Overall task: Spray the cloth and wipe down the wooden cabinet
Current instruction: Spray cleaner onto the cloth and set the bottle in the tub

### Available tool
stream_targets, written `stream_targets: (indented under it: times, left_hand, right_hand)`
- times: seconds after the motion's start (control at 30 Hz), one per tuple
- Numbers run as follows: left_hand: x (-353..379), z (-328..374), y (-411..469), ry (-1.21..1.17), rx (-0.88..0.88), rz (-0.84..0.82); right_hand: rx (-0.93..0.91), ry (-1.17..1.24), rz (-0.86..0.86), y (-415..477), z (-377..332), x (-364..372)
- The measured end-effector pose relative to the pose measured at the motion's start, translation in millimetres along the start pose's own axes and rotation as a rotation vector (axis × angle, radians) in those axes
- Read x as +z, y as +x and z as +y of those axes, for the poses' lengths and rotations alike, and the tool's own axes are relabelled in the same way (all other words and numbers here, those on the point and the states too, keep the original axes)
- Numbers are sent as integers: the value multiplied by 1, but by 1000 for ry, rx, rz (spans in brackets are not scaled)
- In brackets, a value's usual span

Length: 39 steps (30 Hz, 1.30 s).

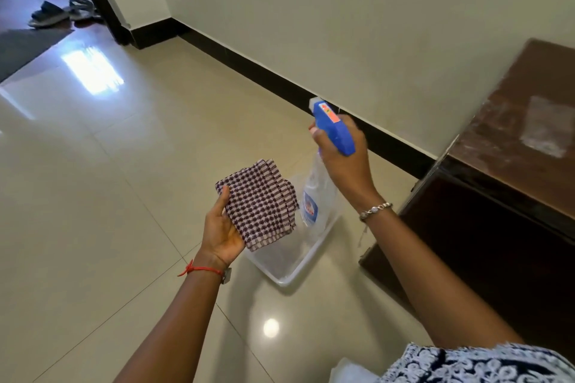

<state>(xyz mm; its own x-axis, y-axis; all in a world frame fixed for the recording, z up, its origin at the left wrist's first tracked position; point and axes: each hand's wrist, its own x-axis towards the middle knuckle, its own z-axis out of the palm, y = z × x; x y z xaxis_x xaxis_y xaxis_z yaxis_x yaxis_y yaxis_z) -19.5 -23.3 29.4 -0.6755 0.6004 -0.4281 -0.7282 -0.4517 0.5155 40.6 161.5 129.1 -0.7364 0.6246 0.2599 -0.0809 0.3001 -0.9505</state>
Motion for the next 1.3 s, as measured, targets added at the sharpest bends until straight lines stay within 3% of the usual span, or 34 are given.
stream_targets:
  times: [0.1, 0.27, 0.43, 0.73, 1.3]
  left_hand:
    - [4, -2, -2, 2, -15, -23]
    - [15, -7, -4, -28, -40, -52]
    - [17, -12, -2, -26, -53, -71]
    - [20, -13, -2, 2, -65, -72]
    - [21, -9, -3, -35, -31, -46]
  right_hand:
    - [-51, 75, 16, -2, -27, -17]
    - [-29, -9, -205, -25, -39, -30]
    - [175, -60, -380, -57, -3, -16]
    - [192, -208, -414, -82, 31, -13]
    - [237, -167, -507, -98, 33, -37]
